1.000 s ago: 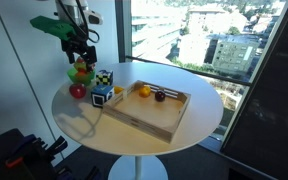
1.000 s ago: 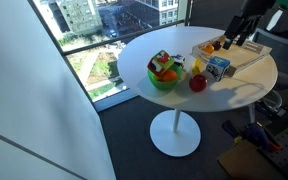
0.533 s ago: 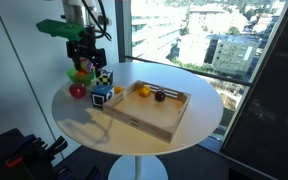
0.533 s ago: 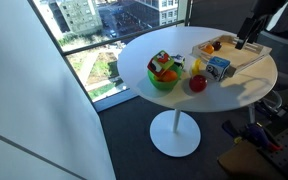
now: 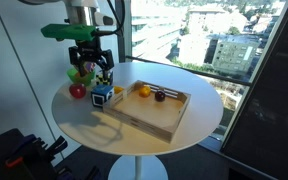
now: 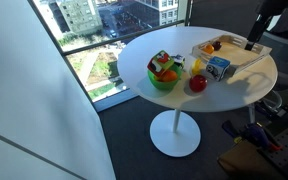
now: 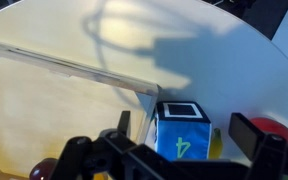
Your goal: Move the crate closer to the edge and then put the number four plushy cube in the crate
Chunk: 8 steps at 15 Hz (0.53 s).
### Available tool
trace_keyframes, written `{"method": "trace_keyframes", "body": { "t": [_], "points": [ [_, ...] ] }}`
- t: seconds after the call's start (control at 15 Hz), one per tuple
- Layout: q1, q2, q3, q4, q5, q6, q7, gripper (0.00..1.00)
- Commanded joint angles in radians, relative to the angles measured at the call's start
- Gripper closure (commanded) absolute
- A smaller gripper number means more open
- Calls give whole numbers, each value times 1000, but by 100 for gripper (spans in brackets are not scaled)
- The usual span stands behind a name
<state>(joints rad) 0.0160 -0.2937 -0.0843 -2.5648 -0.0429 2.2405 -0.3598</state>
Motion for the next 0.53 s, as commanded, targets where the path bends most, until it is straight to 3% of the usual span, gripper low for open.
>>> {"method": "trace_keyframes", "body": {
  "t": [0.0,0.47],
  "points": [
    [-22,-2,-5,-2,-58,18,-24,0],
    [-15,0,-2,1,-43,5,-8,0]
  ]
}}
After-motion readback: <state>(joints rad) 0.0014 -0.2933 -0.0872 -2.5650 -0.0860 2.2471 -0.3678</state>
